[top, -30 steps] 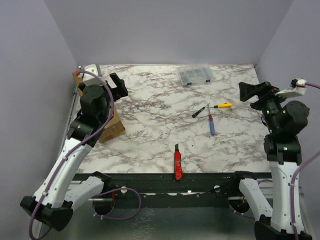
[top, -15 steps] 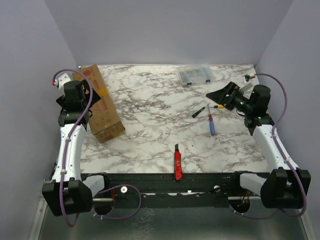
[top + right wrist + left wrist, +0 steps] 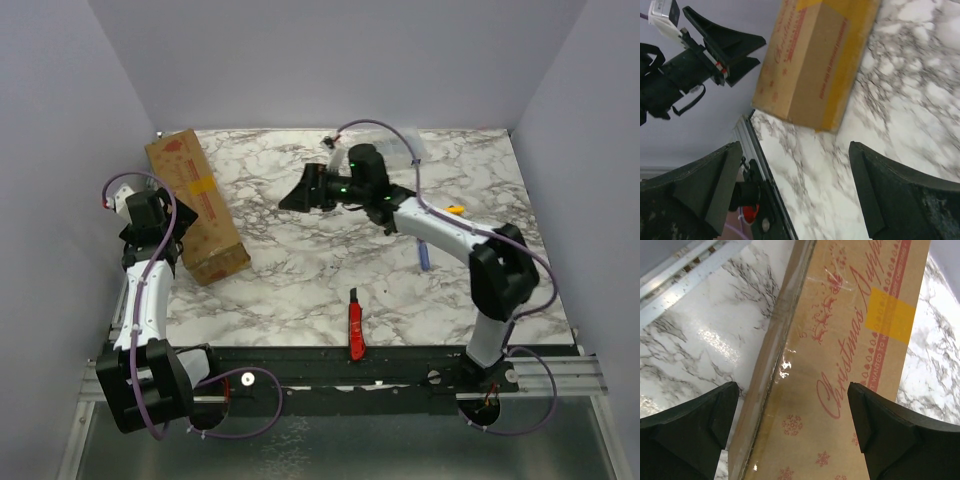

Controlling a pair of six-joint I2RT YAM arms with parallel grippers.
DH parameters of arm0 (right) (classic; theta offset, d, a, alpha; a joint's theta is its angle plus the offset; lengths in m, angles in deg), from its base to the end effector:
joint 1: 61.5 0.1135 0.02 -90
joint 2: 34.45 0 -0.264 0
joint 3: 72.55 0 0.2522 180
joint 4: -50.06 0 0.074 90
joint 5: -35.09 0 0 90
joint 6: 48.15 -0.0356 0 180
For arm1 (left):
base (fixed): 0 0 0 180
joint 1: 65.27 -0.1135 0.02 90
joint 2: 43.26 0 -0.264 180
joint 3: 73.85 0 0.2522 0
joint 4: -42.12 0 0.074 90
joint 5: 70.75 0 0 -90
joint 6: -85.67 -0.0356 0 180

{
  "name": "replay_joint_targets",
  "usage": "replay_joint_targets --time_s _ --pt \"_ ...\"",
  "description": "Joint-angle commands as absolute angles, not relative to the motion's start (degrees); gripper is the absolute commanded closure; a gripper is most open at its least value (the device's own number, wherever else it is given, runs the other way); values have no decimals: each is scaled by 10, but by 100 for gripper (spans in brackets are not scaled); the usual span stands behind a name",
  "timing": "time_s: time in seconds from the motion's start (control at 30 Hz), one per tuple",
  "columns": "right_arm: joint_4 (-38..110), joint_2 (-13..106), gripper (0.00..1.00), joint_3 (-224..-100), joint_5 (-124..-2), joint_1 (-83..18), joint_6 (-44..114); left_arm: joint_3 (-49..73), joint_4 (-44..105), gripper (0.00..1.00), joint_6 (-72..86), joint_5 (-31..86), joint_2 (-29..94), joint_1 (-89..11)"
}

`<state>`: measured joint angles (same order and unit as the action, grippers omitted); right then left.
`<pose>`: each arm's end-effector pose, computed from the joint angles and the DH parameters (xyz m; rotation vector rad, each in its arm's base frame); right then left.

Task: Unpack the express box

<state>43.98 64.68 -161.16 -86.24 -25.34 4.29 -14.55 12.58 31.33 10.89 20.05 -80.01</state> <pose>0.3200 0.2568 0.2983 -0.3972 2.0236 1.3555 0.2347 0.0671 0.2714 -0.9909 1.9078 -0.0549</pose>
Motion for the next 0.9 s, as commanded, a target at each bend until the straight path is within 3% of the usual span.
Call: replay_joint_targets --time_s 0.0,0.2,0.33,0.67,0.87 --pt "426 780 0 -1763 -840 -194 46 -162 168 1 306 185 213 -811" --pt "371 906 1 -1908 -832 -159 52 -182 183 1 307 239 222 -812" --pt "365 950 9 -1946 -828 -149 42 -187 196 7 309 271 240 -812" --pt "350 989 29 -1956 -843 -136 30 -196 229 18 314 342 281 -804" --pt "342 920 32 -1878 -817 -137 55 -196 236 20 311 354 300 -713"
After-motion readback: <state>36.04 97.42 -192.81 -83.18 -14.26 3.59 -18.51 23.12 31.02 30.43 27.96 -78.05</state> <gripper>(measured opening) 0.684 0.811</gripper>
